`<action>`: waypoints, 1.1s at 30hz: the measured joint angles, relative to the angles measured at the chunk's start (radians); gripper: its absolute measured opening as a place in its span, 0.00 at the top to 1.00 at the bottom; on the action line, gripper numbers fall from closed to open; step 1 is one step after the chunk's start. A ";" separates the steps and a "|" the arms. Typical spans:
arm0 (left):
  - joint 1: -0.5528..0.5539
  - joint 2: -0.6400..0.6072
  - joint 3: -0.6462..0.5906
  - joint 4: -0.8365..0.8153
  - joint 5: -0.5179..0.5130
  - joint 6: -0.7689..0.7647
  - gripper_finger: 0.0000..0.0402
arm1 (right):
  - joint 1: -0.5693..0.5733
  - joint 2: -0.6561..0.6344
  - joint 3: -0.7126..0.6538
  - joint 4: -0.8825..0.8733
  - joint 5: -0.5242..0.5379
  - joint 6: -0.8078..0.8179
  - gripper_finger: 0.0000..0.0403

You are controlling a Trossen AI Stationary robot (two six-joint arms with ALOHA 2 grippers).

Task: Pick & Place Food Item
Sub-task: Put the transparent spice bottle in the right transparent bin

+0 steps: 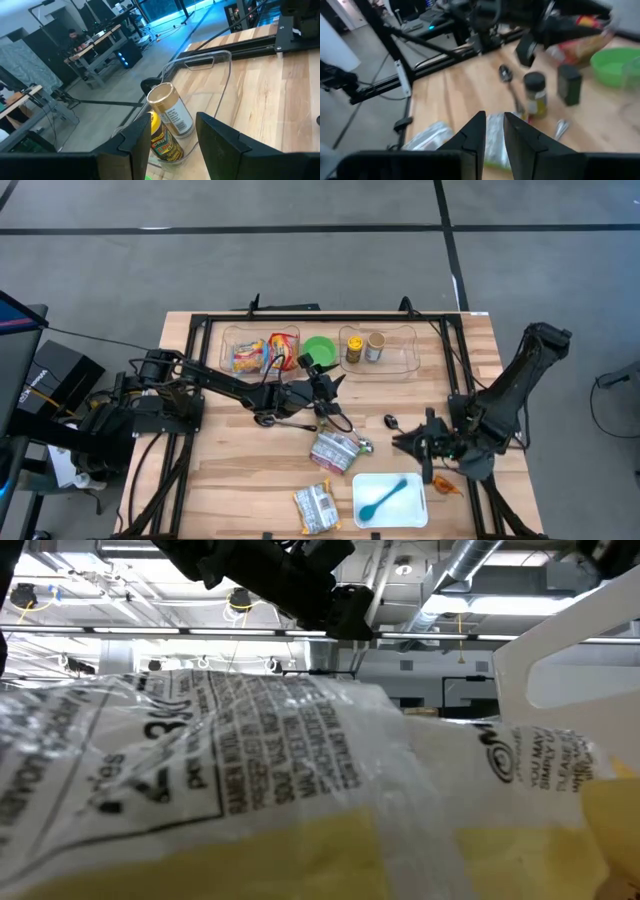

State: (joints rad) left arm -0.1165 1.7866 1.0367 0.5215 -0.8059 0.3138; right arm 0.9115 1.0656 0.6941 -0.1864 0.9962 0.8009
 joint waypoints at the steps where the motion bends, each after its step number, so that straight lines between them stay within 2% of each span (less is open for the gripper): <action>1: 0.000 0.000 0.000 -0.001 0.000 0.000 0.63 | -0.013 -0.009 0.000 0.000 0.000 -0.017 0.84; 12: 0.000 0.000 0.000 -0.030 0.000 0.001 0.63 | -0.110 -0.025 0.000 0.000 -0.029 -0.042 0.84; 23: -0.033 -0.023 0.000 -0.060 0.015 0.060 0.63 | -0.130 -0.025 0.000 0.000 -0.068 -0.042 0.84; 26: -0.048 -0.075 0.000 -0.138 0.080 0.038 0.63 | -0.130 -0.025 0.000 0.000 -0.069 -0.042 0.84; 28: -0.057 -0.126 0.000 -0.215 0.161 -0.014 0.63 | -0.130 -0.025 0.000 -0.004 -0.069 -0.042 0.84; 33: -0.060 -0.276 -0.051 -0.352 0.490 -0.143 0.63 | -0.130 -0.025 0.000 -0.010 -0.069 -0.042 0.84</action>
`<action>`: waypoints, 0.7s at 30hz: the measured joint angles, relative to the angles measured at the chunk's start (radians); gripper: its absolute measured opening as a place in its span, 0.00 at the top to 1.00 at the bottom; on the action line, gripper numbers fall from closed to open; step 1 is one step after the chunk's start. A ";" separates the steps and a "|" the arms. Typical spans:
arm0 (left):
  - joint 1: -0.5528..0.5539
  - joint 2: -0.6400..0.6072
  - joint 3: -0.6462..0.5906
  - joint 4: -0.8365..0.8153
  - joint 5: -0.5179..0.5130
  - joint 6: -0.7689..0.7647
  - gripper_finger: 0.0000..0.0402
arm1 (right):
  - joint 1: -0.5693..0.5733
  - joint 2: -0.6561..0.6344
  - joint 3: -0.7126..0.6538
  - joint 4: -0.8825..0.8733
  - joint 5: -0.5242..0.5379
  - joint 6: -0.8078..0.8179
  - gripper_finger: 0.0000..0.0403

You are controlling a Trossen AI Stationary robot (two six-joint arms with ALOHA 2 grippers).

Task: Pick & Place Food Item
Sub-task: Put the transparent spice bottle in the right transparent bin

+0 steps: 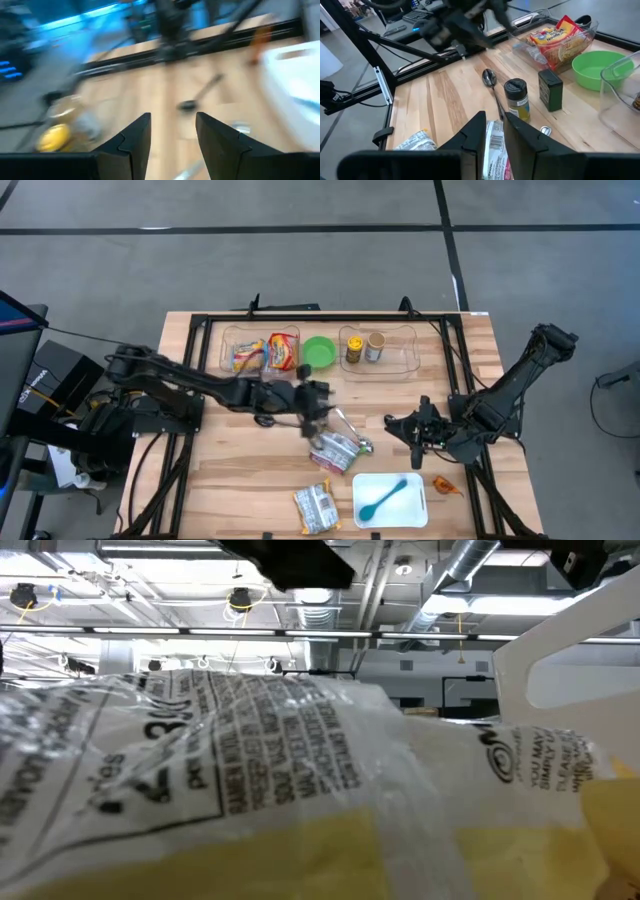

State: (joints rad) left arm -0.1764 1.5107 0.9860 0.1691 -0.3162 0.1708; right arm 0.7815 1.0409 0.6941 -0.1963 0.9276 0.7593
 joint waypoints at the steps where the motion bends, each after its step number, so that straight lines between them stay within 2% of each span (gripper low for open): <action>1: 0.000 -0.029 -0.019 0.001 0.048 -0.014 0.63 | 0.000 0.000 0.000 0.000 0.000 0.000 0.84; 4: -0.002 -0.123 -0.089 0.003 0.116 -0.049 0.63 | 0.000 0.000 0.000 -0.003 -0.003 0.000 0.84; 13: -0.022 -0.364 -0.301 0.012 0.132 -0.192 0.63 | 0.000 0.000 0.000 -0.009 -0.003 0.000 0.84; 21: -0.050 -0.411 -0.443 0.105 0.140 -0.235 0.63 | -0.007 0.000 0.000 -0.013 -0.003 0.000 0.84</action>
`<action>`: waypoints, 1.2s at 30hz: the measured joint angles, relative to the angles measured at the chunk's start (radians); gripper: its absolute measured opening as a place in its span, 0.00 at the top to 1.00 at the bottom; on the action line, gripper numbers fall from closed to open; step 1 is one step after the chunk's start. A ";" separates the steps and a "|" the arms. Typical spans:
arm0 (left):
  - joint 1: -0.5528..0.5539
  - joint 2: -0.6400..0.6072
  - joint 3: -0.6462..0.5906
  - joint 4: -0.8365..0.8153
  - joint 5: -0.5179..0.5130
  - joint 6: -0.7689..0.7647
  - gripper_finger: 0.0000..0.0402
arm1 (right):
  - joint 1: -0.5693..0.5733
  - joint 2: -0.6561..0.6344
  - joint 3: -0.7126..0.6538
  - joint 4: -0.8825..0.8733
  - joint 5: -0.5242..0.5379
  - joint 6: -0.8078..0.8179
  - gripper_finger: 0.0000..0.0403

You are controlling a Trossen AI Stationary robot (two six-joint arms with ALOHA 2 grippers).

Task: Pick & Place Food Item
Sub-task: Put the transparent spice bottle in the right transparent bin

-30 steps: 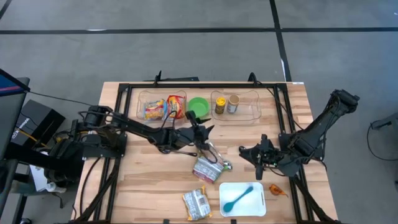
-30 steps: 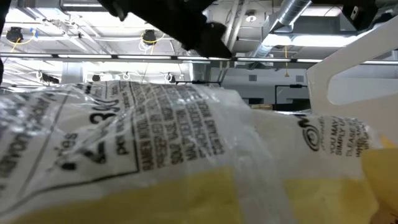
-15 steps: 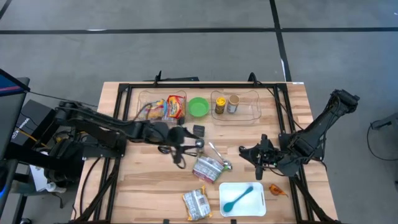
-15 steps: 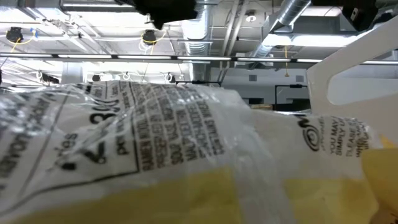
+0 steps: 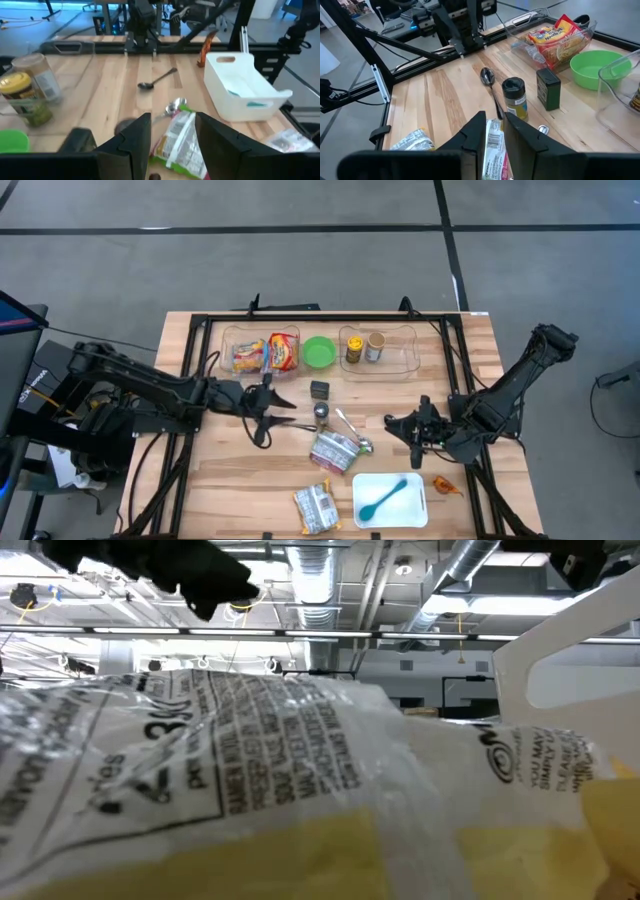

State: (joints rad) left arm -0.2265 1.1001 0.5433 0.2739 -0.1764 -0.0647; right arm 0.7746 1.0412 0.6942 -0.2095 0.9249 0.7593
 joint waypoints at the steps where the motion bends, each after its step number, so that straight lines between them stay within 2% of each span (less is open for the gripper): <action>1: -0.003 0.007 -0.010 0.012 0.000 0.000 0.63 | -0.002 0.000 0.000 0.000 0.000 0.000 0.84; 6: -0.002 0.056 -0.045 0.016 -0.003 0.003 0.63 | -0.016 0.000 0.000 0.000 0.000 0.000 0.84; 13: -0.002 0.189 -0.054 0.055 -0.078 0.007 0.63 | -0.032 0.000 0.000 0.000 -0.002 0.000 0.84; 21: 0.042 0.333 -0.054 0.128 -0.078 0.031 0.63 | -0.031 0.000 0.000 -0.011 -0.005 0.000 0.84; 27: 0.066 0.377 -0.053 0.173 -0.073 0.031 0.63 | -0.031 0.000 0.000 -0.016 -0.005 0.000 0.84; 30: 0.079 0.383 -0.053 0.183 -0.024 0.029 0.63 | -0.031 0.000 0.000 -0.017 -0.005 0.000 0.84; 33: 0.087 0.382 -0.052 0.194 0.005 0.005 0.59 | -0.031 0.000 0.000 -0.016 -0.005 0.000 0.84; 36: 0.089 0.382 -0.052 0.193 0.006 -0.018 0.51 | -0.031 0.000 0.000 -0.016 -0.004 0.000 0.84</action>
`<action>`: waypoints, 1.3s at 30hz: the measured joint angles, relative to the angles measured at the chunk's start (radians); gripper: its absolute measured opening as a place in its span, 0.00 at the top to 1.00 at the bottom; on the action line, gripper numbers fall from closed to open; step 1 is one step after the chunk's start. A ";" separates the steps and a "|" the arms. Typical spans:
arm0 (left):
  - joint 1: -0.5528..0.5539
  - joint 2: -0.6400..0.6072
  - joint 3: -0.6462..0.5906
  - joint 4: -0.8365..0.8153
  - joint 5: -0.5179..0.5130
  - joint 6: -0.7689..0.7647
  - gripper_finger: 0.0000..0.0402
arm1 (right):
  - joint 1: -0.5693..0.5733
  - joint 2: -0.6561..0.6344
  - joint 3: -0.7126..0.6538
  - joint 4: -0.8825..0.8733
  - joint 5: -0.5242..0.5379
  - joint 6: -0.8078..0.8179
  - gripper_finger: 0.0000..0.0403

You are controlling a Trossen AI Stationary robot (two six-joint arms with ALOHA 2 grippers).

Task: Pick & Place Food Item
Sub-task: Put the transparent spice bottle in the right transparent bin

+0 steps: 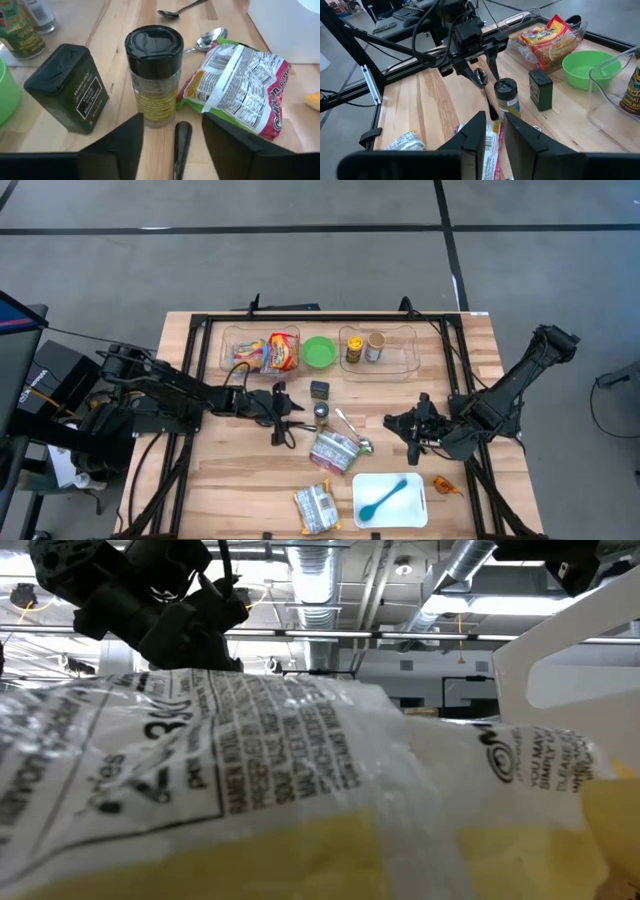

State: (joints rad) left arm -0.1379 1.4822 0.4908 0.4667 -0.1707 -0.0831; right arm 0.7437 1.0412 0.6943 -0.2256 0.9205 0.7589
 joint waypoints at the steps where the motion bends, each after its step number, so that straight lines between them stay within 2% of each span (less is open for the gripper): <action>1: 0.000 0.000 0.000 -0.001 0.000 -0.005 0.47 | 0.000 0.000 0.000 0.000 0.000 0.000 0.84; 6: 0.000 0.000 0.000 0.019 -0.008 0.004 0.31 | 0.000 0.000 0.000 0.000 0.000 0.000 0.84; 10: 0.000 0.000 0.000 0.055 -0.022 0.023 0.26 | 0.000 0.000 0.000 0.001 0.000 0.000 0.84; 16: 0.000 0.035 0.000 0.071 -0.022 0.023 0.26 | 0.000 0.000 0.000 0.001 0.000 0.000 0.84; 25: 0.005 0.204 0.002 0.273 -0.022 0.025 0.26 | 0.000 0.000 0.000 -0.002 0.000 0.000 0.84; 39: 0.016 0.371 0.116 0.275 -0.022 0.023 0.26 | -0.001 0.000 0.000 -0.003 -0.001 0.000 0.84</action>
State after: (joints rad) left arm -0.1219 1.8535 0.6069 0.7415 -0.1932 -0.0605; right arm 0.7429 1.0412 0.6943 -0.2285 0.9195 0.7589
